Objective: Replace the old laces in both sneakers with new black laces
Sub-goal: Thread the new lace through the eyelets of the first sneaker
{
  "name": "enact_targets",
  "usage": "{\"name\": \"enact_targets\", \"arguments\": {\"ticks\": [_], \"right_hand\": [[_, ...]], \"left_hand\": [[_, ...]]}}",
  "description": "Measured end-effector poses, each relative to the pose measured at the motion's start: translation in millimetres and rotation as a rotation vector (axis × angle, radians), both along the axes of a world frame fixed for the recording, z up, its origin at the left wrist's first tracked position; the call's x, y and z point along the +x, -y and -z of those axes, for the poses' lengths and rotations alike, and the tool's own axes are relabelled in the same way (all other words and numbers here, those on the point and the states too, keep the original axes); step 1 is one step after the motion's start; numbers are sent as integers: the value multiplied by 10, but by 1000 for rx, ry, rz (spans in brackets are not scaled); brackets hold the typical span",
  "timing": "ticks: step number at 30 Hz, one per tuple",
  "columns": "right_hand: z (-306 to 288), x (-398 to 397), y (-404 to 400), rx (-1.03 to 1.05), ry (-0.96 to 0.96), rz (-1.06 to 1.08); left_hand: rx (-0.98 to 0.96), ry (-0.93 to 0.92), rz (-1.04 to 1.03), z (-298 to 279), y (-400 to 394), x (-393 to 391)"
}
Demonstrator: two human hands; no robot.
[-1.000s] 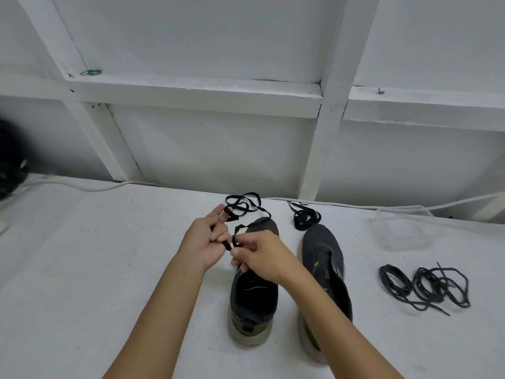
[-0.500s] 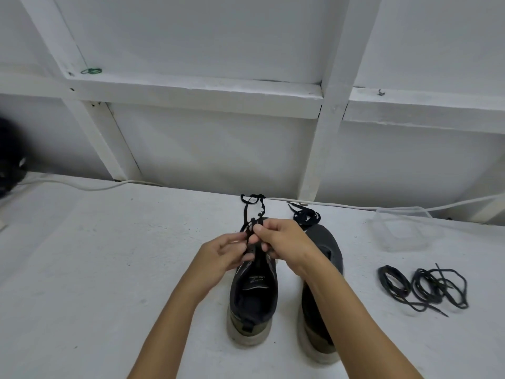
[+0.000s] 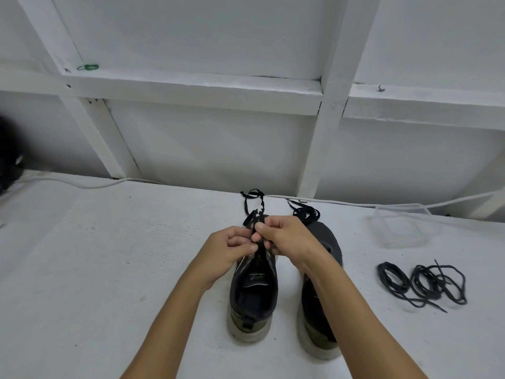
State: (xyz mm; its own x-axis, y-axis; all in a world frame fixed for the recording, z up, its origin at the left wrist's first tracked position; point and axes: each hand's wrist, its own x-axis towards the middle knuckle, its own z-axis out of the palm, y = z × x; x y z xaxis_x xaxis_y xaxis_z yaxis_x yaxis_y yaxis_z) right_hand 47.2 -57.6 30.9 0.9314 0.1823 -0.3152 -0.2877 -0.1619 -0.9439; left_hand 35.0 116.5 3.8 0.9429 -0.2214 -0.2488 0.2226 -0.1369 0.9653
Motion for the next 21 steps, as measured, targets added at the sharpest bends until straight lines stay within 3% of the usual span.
{"name": "enact_targets", "arguments": {"ticks": [4, 9, 13, 21], "right_hand": [[25, 40, 34, -20, -22, 108], [207, 134, 22, -94, -65, 263], [352, 192, -31, -285, -40, 219], [339, 286, -58, -450, -26, 105]], "left_hand": [[118, -4, -98, 87, -30, 73], [-47, -157, -342, 244, -84, 187], [-173, -192, -407, 357, -39, 200], [5, -21, -413, 406, 130, 198]]}}
